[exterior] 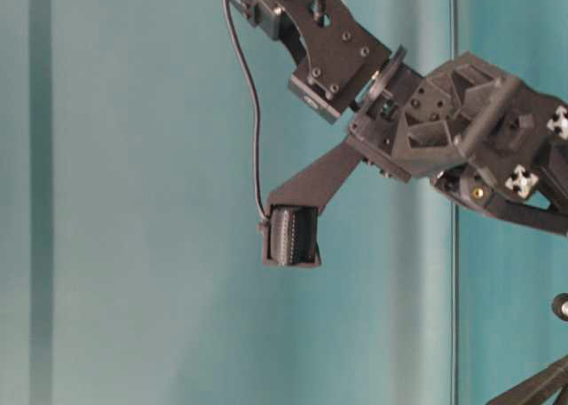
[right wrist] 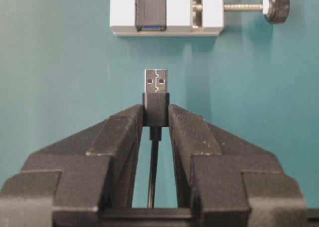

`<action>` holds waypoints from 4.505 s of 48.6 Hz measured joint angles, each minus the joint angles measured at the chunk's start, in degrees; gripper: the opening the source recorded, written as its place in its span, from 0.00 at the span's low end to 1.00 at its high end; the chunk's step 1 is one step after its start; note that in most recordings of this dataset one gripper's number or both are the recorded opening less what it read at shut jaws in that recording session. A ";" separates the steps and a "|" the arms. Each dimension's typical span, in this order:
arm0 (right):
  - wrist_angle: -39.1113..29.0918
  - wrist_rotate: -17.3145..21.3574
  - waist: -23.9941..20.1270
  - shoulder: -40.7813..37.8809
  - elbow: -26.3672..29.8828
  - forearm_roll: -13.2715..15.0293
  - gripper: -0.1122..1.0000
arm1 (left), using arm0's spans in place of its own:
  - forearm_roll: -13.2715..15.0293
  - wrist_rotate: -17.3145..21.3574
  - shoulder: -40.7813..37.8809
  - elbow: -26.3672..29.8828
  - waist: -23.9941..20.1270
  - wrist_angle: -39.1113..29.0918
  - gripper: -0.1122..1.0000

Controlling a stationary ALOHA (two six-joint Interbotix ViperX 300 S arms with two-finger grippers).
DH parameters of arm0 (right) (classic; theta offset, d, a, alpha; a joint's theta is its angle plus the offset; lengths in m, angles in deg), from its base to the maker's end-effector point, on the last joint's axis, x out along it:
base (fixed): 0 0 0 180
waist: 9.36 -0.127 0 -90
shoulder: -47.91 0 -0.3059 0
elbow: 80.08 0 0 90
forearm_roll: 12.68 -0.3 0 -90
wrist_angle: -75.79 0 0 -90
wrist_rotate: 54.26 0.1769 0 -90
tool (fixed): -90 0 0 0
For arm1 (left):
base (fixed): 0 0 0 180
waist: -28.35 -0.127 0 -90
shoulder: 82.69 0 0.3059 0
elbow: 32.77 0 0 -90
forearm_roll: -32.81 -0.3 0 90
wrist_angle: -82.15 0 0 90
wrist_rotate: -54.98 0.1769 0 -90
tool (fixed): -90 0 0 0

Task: Insert the USB cable into the female connector supported by the left arm.
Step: 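Align the USB plug with the connector held by the left gripper, then push the USB plug leftward into the female connector with the right gripper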

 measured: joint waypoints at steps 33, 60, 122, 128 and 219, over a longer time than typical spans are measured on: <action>-1.23 0.00 0.09 -2.46 3.08 0.00 0.29 | -0.09 -0.09 -0.09 0.18 0.00 -0.18 0.85; -1.85 0.00 0.09 -3.69 4.39 0.26 0.29 | -0.09 -0.09 -0.09 0.26 0.00 -0.35 0.85; -1.76 -0.09 0.00 -4.92 6.06 1.05 0.29 | -0.09 -0.09 -0.09 0.53 0.00 -0.53 0.85; -1.76 -0.09 0.00 -4.92 6.33 1.05 0.29 | -0.09 -0.09 0.00 0.53 0.00 -0.53 0.85; -1.58 -3.08 -0.09 -6.06 7.47 5.89 0.29 | 0.35 0.00 -0.70 1.32 2.46 -0.44 0.85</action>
